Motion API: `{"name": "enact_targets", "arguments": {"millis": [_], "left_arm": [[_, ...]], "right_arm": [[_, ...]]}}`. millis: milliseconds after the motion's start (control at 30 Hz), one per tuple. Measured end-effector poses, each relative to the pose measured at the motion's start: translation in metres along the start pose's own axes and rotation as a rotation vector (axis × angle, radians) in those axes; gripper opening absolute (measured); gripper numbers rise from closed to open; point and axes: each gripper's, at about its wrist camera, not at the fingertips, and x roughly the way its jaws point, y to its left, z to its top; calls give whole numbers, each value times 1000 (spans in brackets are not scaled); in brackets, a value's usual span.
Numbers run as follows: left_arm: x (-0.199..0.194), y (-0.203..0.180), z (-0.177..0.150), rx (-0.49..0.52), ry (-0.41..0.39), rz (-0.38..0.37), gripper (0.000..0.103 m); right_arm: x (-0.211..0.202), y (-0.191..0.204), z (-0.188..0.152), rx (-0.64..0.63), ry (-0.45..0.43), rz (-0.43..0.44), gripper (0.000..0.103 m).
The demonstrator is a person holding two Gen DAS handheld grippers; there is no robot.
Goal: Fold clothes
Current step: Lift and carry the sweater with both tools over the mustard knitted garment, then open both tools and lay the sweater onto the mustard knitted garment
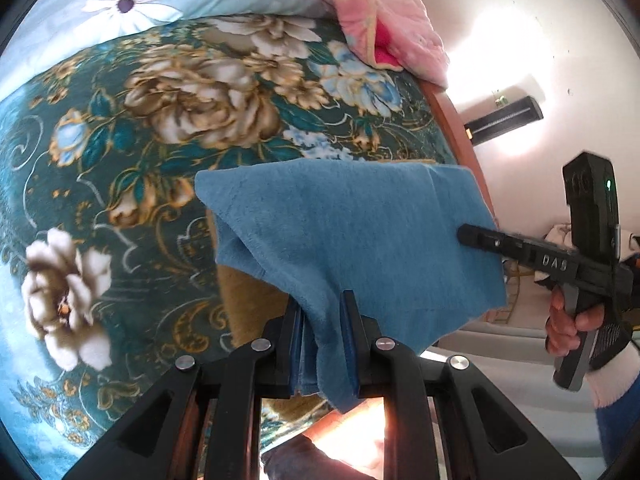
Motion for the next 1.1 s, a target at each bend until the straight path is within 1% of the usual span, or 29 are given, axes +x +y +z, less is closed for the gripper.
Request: {"name": "enact_targets", "arguments": {"millis": [67,200,300,367,500,633,733,767,833,867,933,1000,1033,1100], "left_arm": [[8,-3,1,9,10,15,19],[20,-1,2,-6,24,34,19],[27,3,0,-19,32,52,19],[30,7,-1,-28,40,63,19],[34,13,-4,-43,54,76,19],[33,13,-6,-46,57,87,19],[25,9,-6,-33,42,97,19],[23,8,-6,-29,37,101,19],[14,3,-5,-15,15,119,20],[9,1,-5,-8,3,129,20],[0,-3,-4,7,-21,150,24],[-5,-11,-3,24,-42,153,28],[-5,-15,-2,36,-44,149,29],[1,-24,-2,62,-32,138,31]], "right_arm": [[6,-8,6,-6,9,8,12],[23,-16,12,-29,31,14,12],[32,-21,12,-42,41,0,12],[36,-28,11,-29,45,2,12],[41,-34,10,-24,45,1,12],[45,-32,10,-38,43,-27,14],[39,-29,9,-51,31,-40,20],[36,-27,7,-61,25,-56,25],[29,-24,5,-80,14,-88,31],[21,-21,1,-94,-3,-117,33],[7,-15,-5,-124,-41,-186,35],[-9,-4,-16,-142,-88,-225,36],[-15,1,-21,-146,-106,-220,36],[-23,12,-33,-150,-133,-179,36]]}}
